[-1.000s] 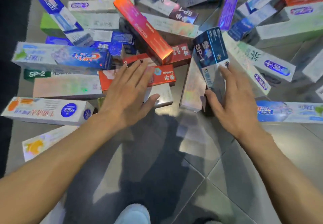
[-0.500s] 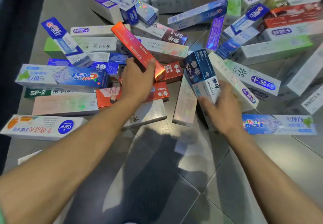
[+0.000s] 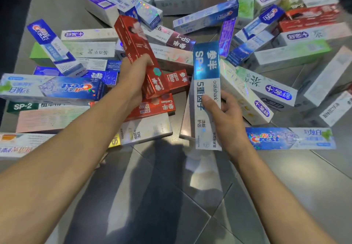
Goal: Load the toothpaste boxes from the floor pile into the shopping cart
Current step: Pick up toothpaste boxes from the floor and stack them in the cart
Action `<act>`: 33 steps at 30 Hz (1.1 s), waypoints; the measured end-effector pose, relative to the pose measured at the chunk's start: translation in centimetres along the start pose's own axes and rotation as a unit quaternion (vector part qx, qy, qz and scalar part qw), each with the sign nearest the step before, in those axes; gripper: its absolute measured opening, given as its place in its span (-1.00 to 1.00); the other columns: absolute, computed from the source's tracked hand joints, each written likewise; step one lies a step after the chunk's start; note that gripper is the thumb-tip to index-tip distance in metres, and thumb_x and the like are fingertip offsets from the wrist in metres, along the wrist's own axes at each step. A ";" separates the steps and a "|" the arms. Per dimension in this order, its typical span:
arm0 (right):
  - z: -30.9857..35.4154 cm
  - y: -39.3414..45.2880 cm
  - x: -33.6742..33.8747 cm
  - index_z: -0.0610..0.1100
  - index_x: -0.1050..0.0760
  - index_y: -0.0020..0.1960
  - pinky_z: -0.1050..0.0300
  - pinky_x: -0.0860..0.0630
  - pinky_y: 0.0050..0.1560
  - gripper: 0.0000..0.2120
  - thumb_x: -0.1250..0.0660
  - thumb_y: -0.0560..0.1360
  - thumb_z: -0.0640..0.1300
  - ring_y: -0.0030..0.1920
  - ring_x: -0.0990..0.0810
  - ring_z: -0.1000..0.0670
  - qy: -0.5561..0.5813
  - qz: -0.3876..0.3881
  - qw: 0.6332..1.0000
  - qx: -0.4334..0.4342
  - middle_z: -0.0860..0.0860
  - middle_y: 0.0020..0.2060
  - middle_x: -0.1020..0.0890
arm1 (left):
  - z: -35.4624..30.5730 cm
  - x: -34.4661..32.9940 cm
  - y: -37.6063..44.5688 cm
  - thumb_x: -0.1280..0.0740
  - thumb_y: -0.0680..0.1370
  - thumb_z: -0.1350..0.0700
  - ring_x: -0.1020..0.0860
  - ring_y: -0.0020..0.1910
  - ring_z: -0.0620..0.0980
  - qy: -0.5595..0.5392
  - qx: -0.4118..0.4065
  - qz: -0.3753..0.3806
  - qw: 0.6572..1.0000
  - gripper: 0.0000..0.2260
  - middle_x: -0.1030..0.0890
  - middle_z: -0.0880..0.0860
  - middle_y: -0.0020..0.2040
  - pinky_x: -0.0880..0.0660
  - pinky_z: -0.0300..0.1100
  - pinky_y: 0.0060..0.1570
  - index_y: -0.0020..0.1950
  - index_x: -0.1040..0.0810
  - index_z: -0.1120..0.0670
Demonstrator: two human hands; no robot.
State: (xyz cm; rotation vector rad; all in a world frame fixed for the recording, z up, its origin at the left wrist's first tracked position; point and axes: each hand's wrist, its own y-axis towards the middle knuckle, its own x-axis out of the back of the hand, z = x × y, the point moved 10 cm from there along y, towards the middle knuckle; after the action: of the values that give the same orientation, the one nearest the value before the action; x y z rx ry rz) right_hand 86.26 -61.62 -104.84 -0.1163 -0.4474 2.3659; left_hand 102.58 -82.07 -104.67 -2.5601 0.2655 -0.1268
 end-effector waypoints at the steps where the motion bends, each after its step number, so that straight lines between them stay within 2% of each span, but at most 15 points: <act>1: 0.0 0.0 -0.3 -0.25 -0.46 0.33 -0.05 -0.64 0.04 -0.59 -0.42 0.57 -0.09 0.02 -0.72 -0.07 0.026 0.007 1.000 -0.006 -0.11 0.06 -0.72 | 0.0 -0.3 -0.7 -0.33 0.51 0.17 -0.69 -0.34 0.00 -0.020 0.001 0.019 1.000 -0.71 -0.66 0.07 -0.17 -0.64 0.05 -0.26 0.23 -0.48 0.11; 3: 0.0 0.0 -0.8 -0.29 -0.44 0.34 0.05 -0.64 -0.08 -0.63 -0.38 0.60 -0.16 -0.05 -0.72 -0.06 0.059 0.016 0.998 -0.016 -0.15 0.04 -0.72 | 0.5 -0.9 -2.0 -0.32 0.54 0.17 -0.69 -0.26 0.03 -0.045 0.015 0.062 0.997 -0.73 -0.67 0.08 -0.16 -0.67 0.07 -0.20 0.24 -0.51 0.15; 6: 0.4 0.0 -1.2 -0.28 -0.45 0.34 0.06 -0.64 -0.08 -0.60 -0.40 0.58 -0.12 -0.03 -0.73 -0.08 0.077 0.021 0.997 -0.017 -0.13 0.03 -0.73 | 1.9 -1.7 -4.4 -0.37 0.43 0.08 -0.65 -0.08 0.10 -0.063 0.063 0.112 0.990 -0.45 -0.64 0.13 0.02 -0.63 0.20 0.01 0.40 -0.45 0.20; 7: 0.6 -0.1 -1.4 -0.26 -0.45 0.35 0.04 -0.65 -0.06 -0.60 -0.40 0.59 -0.12 -0.02 -0.73 -0.10 0.080 0.023 0.996 -0.018 -0.13 0.03 -0.73 | 2.1 -1.7 -4.9 -0.36 0.39 0.08 -0.62 -0.06 0.10 -0.062 0.068 0.121 0.988 -0.40 -0.63 0.13 0.04 -0.62 0.17 0.02 0.42 -0.44 0.20; 9: 1.0 -0.3 -1.8 -0.26 -0.45 0.35 0.02 -0.66 -0.06 -0.62 -0.38 0.59 -0.13 -0.05 -0.73 -0.11 0.098 0.023 0.995 -0.025 -0.13 0.01 -0.74 | 2.2 -1.8 -6.2 -0.34 0.40 0.11 -0.59 -0.04 0.08 -0.053 0.064 0.142 0.986 -0.44 -0.62 0.13 0.05 -0.62 0.01 -0.06 0.40 -0.46 0.20; 11: 2.0 -1.1 -2.1 -0.26 -0.46 0.35 0.04 -0.65 -0.11 -0.63 -0.38 0.59 -0.14 -0.07 -0.73 -0.08 0.109 0.019 0.993 -0.032 -0.13 0.00 -0.74 | 1.7 -1.7 -7.6 -0.33 0.40 0.14 -0.58 -0.09 0.06 -0.053 0.055 0.157 0.985 -0.54 -0.63 0.12 -0.02 -0.58 -0.09 -0.13 0.30 -0.53 0.21; 15: 5.9 -4.2 -1.6 -0.16 -0.51 0.30 0.08 -0.64 -0.10 -0.68 -0.40 0.58 -0.13 -0.07 -0.73 0.01 0.106 0.009 0.993 -0.044 -0.02 -0.03 -0.75 | -2.2 -2.1 -12.7 -0.47 0.32 0.16 -0.60 -0.26 0.02 -0.047 0.032 0.168 0.984 -0.72 -0.65 0.08 -0.20 -0.57 -0.13 -0.15 0.01 -0.61 0.14; 17: 9.5 -6.8 -0.7 -0.12 -0.53 0.28 0.09 -0.63 -0.03 -0.71 -0.41 0.57 -0.12 -0.05 -0.73 0.05 0.105 0.002 0.994 -0.045 0.02 -0.03 -0.75 | -5.1 -2.2 -16.5 -0.46 0.37 0.10 -0.63 -0.24 0.05 -0.030 0.019 0.161 0.986 -0.75 -0.69 0.12 -0.17 -0.59 -0.10 -0.11 0.01 -0.65 0.12; 20: 17.6 -11.8 1.2 -0.14 -0.53 0.28 0.01 -0.61 0.08 -0.67 -0.44 0.55 -0.09 0.02 -0.72 0.01 0.093 -0.004 0.995 -0.045 -0.01 0.00 -0.75 | -10.6 -2.7 -23.6 -0.46 0.45 0.06 -0.64 0.03 0.29 -0.044 0.030 0.187 0.981 -0.59 -0.67 0.30 0.11 -0.59 0.11 0.09 0.26 -0.60 0.19; 22: 24.3 -15.5 2.5 -0.13 -0.53 0.29 -0.11 -0.60 0.18 -0.64 -0.44 0.54 -0.05 0.07 -0.71 -0.04 0.085 0.009 0.995 -0.045 -0.03 0.04 -0.74 | -15.3 -2.9 -28.8 -0.44 0.51 0.05 -0.61 0.14 0.39 -0.053 0.049 0.209 0.975 -0.57 -0.64 0.33 0.17 -0.55 0.26 0.18 0.33 -0.56 0.20; 25: 35.3 -21.1 4.4 -0.09 -0.54 0.30 -0.24 -0.54 0.28 -0.60 -0.44 0.51 0.00 0.12 -0.70 -0.11 0.106 0.000 0.992 -0.064 -0.05 0.07 -0.73 | -24.9 -2.8 -36.7 -0.44 0.49 0.04 -0.67 0.01 0.27 -0.060 0.046 0.194 0.978 -0.57 -0.67 0.29 0.12 -0.60 0.21 0.09 0.31 -0.57 0.19; 28: 47.0 -27.2 6.0 -0.07 -0.54 0.28 -0.25 -0.52 0.30 -0.56 -0.43 0.44 0.03 0.15 -0.68 -0.16 0.122 -0.011 0.991 -0.063 -0.06 0.08 -0.73 | -35.1 -2.9 -45.4 -0.45 0.47 0.10 -0.69 -0.11 0.20 -0.060 0.032 0.198 0.978 -0.66 -0.71 0.24 0.01 -0.66 0.07 -0.10 0.22 -0.60 0.17; 31: 59.0 -32.4 7.0 -0.10 -0.55 0.24 -0.12 -0.62 0.18 -0.58 -0.51 0.44 -0.01 0.11 -0.69 -0.18 0.125 -0.007 0.991 -0.039 -0.06 0.03 -0.74 | -45.2 -4.1 -54.2 -0.49 0.47 0.15 -0.71 -0.09 0.26 -0.067 0.037 0.243 0.967 -0.66 -0.72 0.24 0.03 -0.67 0.04 -0.15 0.23 -0.61 0.16; 33: 66.0 -35.2 7.9 -0.11 -0.54 0.24 -0.06 -0.65 0.07 -0.59 -0.51 0.44 -0.03 0.02 -0.71 -0.15 0.124 -0.010 0.992 -0.016 -0.08 0.00 -0.74 | -51.2 -4.1 -58.2 -0.47 0.44 0.12 -0.72 -0.12 0.18 -0.068 0.016 0.234 0.970 -0.64 -0.72 0.23 0.02 -0.67 -0.01 -0.19 0.22 -0.62 0.15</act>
State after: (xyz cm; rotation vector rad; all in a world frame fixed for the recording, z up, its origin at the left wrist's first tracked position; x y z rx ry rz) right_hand 89.34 -51.07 -30.42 -0.4130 -0.3649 2.2863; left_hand 100.64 -59.85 -30.31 -2.3865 0.7937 0.2201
